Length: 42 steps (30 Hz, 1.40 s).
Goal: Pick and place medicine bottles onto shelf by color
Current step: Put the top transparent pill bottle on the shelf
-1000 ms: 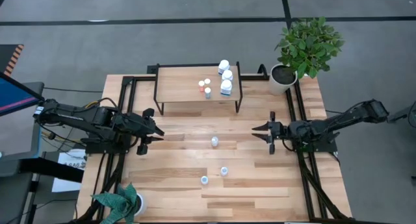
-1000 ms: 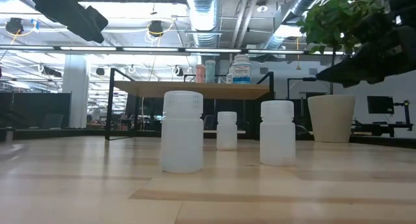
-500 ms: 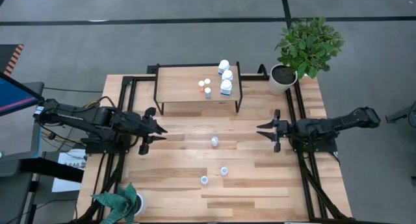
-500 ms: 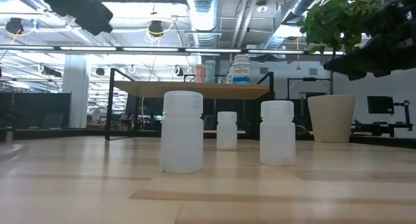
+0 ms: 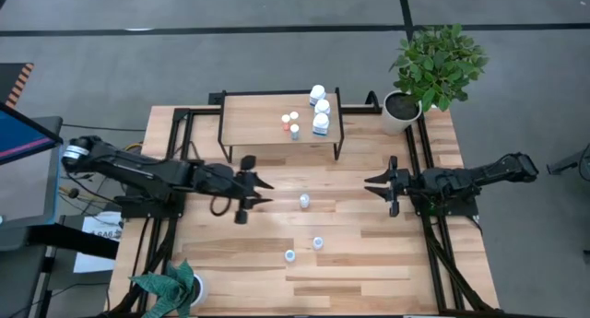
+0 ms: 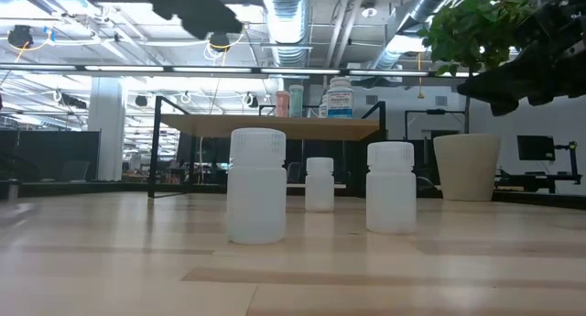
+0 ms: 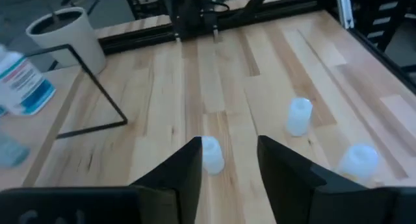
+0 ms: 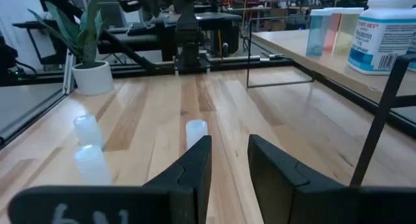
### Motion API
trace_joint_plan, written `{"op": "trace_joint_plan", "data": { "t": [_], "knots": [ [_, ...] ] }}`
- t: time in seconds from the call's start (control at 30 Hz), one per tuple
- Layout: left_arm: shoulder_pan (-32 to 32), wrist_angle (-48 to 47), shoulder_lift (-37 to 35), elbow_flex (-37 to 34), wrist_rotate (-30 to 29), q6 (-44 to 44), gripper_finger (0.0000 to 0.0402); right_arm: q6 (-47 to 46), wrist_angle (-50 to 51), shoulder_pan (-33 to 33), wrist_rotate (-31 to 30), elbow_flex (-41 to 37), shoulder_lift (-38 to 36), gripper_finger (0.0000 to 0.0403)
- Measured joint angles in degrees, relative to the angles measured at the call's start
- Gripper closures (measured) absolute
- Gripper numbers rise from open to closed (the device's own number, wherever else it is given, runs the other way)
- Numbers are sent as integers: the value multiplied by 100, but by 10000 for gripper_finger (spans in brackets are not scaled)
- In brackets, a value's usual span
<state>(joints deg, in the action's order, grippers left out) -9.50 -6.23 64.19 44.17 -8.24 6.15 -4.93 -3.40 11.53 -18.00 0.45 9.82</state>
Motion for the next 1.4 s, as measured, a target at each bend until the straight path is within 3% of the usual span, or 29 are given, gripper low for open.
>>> {"op": "trace_joint_plan", "data": {
  "t": [0.47,0.73,1.17,1.4],
  "knots": [
    [86,-57,2090,1285,147,-33,128,-4,13,0,0,-2,2,280],
    [212,-187,2997,1920,160,-115,128,-7,11,0,-2,-4,-4,280],
    [446,79,3873,1955,292,-272,132,-11,2,0,-4,-4,-10,280],
    [477,383,4175,1957,-220,-237,132,-9,-3,0,-8,-6,11,280]
  ]
}}
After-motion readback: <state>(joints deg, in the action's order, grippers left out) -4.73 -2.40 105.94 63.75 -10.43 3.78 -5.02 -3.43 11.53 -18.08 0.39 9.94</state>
